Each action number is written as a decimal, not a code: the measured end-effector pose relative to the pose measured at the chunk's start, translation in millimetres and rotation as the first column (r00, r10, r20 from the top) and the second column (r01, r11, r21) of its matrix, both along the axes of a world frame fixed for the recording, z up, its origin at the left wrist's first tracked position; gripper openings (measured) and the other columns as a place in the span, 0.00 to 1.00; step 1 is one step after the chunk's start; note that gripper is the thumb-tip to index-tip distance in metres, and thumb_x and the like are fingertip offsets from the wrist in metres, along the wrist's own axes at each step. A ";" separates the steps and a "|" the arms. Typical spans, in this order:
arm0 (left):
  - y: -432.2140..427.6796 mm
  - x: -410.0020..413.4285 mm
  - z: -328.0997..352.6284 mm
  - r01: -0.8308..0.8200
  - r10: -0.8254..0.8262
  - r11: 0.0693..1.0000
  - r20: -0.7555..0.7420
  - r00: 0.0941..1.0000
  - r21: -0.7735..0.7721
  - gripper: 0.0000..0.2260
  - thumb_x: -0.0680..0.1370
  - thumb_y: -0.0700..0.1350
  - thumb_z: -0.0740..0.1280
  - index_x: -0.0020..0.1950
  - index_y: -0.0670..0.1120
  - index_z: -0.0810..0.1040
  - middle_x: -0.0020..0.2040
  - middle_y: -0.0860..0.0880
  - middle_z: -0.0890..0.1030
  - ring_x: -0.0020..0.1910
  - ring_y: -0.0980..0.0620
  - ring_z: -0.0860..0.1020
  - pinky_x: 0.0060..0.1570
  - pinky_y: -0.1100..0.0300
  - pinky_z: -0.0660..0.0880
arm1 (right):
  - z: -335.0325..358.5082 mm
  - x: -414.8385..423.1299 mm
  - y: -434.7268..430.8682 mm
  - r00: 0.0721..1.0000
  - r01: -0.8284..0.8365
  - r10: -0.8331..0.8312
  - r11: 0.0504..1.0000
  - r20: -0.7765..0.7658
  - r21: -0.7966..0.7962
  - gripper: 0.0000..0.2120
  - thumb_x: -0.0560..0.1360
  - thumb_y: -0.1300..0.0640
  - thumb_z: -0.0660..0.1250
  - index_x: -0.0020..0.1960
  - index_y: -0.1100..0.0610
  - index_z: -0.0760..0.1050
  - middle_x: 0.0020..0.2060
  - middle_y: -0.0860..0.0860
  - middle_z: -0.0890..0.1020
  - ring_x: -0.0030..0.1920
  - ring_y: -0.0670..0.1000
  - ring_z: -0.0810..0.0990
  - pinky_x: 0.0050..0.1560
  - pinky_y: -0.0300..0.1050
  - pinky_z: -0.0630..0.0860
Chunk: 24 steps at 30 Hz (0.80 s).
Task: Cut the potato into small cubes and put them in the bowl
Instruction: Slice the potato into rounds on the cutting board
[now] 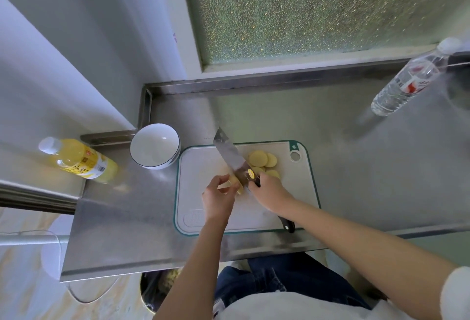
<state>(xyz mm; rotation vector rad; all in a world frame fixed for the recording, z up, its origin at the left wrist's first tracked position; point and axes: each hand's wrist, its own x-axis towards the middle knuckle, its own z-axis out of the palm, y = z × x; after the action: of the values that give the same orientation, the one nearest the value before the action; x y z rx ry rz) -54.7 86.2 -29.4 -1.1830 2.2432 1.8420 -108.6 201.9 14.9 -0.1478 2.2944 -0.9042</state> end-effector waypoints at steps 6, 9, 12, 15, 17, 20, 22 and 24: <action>1.6 1.8 1.8 0.011 -0.012 1.000 -0.012 1.000 -0.018 0.09 0.72 0.40 0.71 0.50 0.47 0.76 0.48 0.53 0.78 0.41 0.53 0.80 0.44 0.47 0.80 | 4.7 1.1 1.2 0.998 -0.037 0.038 0.999 -0.058 0.014 0.04 0.78 0.57 0.58 0.47 0.58 0.69 0.35 0.51 0.72 0.40 0.53 0.71 0.41 0.41 0.65; 1.7 3.0 1.1 0.019 -0.019 0.999 -0.015 1.000 -0.043 0.10 0.72 0.41 0.72 0.52 0.45 0.77 0.49 0.52 0.78 0.41 0.51 0.80 0.45 0.47 0.80 | 8.7 3.6 1.1 0.998 -0.047 0.048 0.999 -0.041 0.023 0.03 0.79 0.57 0.58 0.47 0.57 0.67 0.36 0.52 0.72 0.40 0.53 0.71 0.41 0.40 0.64; 0.5 2.8 0.2 0.011 -0.011 0.998 -0.008 1.000 -0.056 0.11 0.72 0.41 0.72 0.53 0.43 0.77 0.49 0.51 0.78 0.40 0.52 0.80 0.45 0.47 0.80 | 14.0 6.9 1.8 0.998 -0.058 0.059 0.998 -0.025 0.034 0.04 0.79 0.57 0.57 0.48 0.58 0.68 0.37 0.52 0.73 0.40 0.53 0.70 0.41 0.40 0.64; -0.4 2.1 0.0 0.012 -0.012 0.998 0.001 1.000 -0.058 0.11 0.72 0.42 0.72 0.54 0.43 0.77 0.49 0.51 0.78 0.39 0.53 0.79 0.45 0.47 0.80 | 18.9 10.4 6.9 0.998 -0.063 0.064 0.998 -0.006 0.031 0.06 0.79 0.55 0.57 0.45 0.57 0.67 0.37 0.52 0.73 0.39 0.54 0.70 0.36 0.43 0.65; -0.7 1.2 -0.3 0.014 -0.014 0.998 -0.001 1.000 -0.060 0.11 0.72 0.42 0.72 0.53 0.43 0.78 0.48 0.52 0.78 0.39 0.54 0.79 0.45 0.47 0.80 | 20.4 12.6 11.7 0.998 -0.065 0.065 0.997 -0.007 0.037 0.10 0.79 0.55 0.57 0.39 0.54 0.64 0.33 0.49 0.70 0.34 0.52 0.69 0.30 0.40 0.63; -0.3 -0.6 -0.2 0.016 -0.016 0.999 -0.002 1.000 -0.042 0.11 0.73 0.42 0.72 0.53 0.44 0.77 0.49 0.52 0.78 0.40 0.53 0.79 0.45 0.47 0.80 | 20.4 13.3 15.3 0.997 -0.067 0.068 0.997 -0.029 0.039 0.14 0.79 0.55 0.57 0.35 0.51 0.61 0.31 0.48 0.69 0.30 0.46 0.67 0.29 0.39 0.63; 0.2 -0.7 -0.2 0.017 -0.017 0.999 0.000 1.000 -0.039 0.11 0.73 0.42 0.72 0.54 0.44 0.77 0.50 0.52 0.78 0.42 0.52 0.80 0.45 0.47 0.80 | 21.1 11.9 15.6 0.997 -0.071 0.073 0.996 -0.030 0.049 0.11 0.79 0.56 0.57 0.37 0.54 0.63 0.31 0.48 0.69 0.29 0.46 0.67 0.29 0.39 0.63; 0.4 -0.4 -0.3 0.019 -0.019 0.999 -0.002 1.000 -0.043 0.12 0.73 0.42 0.72 0.55 0.43 0.77 0.50 0.52 0.78 0.42 0.52 0.80 0.45 0.48 0.80 | 22.5 10.5 15.1 0.996 -0.083 0.084 0.995 -0.022 0.052 0.07 0.79 0.56 0.57 0.42 0.57 0.65 0.31 0.48 0.69 0.30 0.47 0.67 0.29 0.38 0.63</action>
<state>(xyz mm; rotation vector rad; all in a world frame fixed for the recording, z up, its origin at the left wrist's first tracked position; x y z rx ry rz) -55.1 86.6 -29.7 -1.1624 2.2986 1.7976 -98.1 217.0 37.4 -0.2320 2.3129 -0.8053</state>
